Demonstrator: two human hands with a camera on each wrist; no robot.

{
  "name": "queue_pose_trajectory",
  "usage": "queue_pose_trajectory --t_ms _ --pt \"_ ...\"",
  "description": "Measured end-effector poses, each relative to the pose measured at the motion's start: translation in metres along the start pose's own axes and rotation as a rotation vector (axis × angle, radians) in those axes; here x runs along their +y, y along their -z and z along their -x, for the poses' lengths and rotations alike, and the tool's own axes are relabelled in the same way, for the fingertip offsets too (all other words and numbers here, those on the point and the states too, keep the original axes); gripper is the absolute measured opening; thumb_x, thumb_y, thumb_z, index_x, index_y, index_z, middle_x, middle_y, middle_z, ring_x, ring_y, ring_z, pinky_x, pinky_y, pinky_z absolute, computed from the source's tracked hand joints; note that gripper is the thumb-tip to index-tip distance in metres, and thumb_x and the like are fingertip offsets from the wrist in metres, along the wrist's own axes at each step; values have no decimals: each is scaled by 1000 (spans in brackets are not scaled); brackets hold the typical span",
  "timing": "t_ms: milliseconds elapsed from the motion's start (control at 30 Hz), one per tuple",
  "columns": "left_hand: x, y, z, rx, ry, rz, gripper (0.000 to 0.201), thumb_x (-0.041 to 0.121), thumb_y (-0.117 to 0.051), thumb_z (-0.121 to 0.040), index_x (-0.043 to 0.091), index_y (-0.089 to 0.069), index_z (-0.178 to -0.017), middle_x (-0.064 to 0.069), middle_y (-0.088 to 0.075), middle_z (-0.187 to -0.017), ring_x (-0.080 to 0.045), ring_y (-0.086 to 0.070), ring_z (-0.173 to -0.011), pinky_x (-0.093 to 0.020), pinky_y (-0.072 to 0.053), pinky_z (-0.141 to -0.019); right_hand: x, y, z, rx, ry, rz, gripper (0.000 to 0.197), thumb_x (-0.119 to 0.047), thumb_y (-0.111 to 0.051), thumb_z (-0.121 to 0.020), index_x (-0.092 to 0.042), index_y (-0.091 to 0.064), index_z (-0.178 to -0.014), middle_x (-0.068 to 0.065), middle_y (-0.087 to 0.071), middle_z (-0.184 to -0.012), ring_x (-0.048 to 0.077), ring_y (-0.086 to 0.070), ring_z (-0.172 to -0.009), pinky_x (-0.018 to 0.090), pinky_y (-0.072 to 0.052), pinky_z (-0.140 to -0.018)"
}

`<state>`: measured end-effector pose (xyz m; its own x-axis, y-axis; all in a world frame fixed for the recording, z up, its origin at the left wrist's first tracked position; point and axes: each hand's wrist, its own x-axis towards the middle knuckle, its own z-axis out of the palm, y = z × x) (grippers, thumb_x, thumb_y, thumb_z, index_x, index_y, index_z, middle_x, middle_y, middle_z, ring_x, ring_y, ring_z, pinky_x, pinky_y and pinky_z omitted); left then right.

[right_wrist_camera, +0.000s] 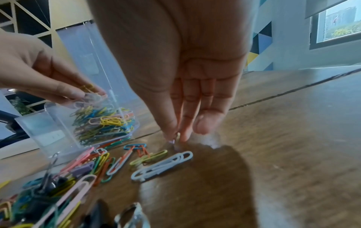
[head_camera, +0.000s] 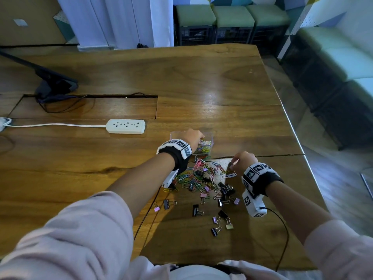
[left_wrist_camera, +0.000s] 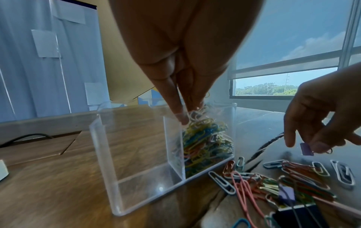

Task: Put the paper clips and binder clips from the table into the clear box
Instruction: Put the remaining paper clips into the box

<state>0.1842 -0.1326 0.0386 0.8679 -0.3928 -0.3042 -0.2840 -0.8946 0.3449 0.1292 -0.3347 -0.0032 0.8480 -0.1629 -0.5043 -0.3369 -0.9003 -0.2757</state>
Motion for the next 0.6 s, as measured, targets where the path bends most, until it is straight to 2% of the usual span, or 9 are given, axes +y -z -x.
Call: queue_pose_trajectory --t_ms 67,167,200,267,367,500,600 --pt "-6 -3 1 -11 -10 -15 56 -13 -42 -91 17 -45 -138 -13 -52 -138 -29 -55 -121 -39 -49 -97 3 -1 0 36 26 14 22 -19 -69 -80 -19 -64 -101 1 -66 -95 11 -57 -71 16 -40 -49" --pt "-13 -6 5 25 -45 -21 55 -11 -41 -92 17 -44 -139 -11 -50 -139 -29 -46 -128 -39 -40 -106 -2 -3 2 88 175 102 32 -20 -68 -80 -18 -60 -111 3 -61 -109 14 -55 -87 20 -46 -73" --pt "-14 -7 8 71 -64 -14 50 -8 -43 -92 15 -47 -136 -11 -51 -136 -29 -45 -125 -38 -38 -105 -6 -4 3 84 221 111 36 -21 -69 -79 -17 -59 -112 4 -58 -112 15 -53 -90 22 -44 -78" --pt "-17 -10 15 198 -91 16 37 -2 -50 -91 11 -55 -125 -12 -53 -121 -28 -49 -111 -38 -42 -96 -16 -8 6 35 283 109 49 -24 -75 -74 -17 -56 -118 4 -53 -119 16 -52 -100 24 -44 -86" --pt "-23 -16 23 322 -107 59 22 3 -57 -88 10 -61 -109 -10 -51 -108 -25 -53 -95 -40 -46 -88 -27 -20 8 -56 302 96 76 -32 -82 -64 -19 -46 -130 2 -43 -131 20 -48 -116 32 -44 -99" --pt "-27 -26 40 292 -143 91 19 16 -57 -89 10 -60 -106 -9 -49 -106 -22 -49 -98 -36 -45 -90 -35 -32 9 -95 318 252 105 -53 -83 -49 -22 -35 -137 4 -35 -135 25 -40 -123 41 -43 -101" --pt "-30 -39 54 129 -122 -29 37 37 -58 -88 14 -53 -117 -6 -48 -113 -21 -47 -106 -31 -44 -88 -39 -37 10 -96 342 329 109 -58 -83 -44 -22 -35 -136 5 -36 -131 27 -39 -121 43 -41 -102"
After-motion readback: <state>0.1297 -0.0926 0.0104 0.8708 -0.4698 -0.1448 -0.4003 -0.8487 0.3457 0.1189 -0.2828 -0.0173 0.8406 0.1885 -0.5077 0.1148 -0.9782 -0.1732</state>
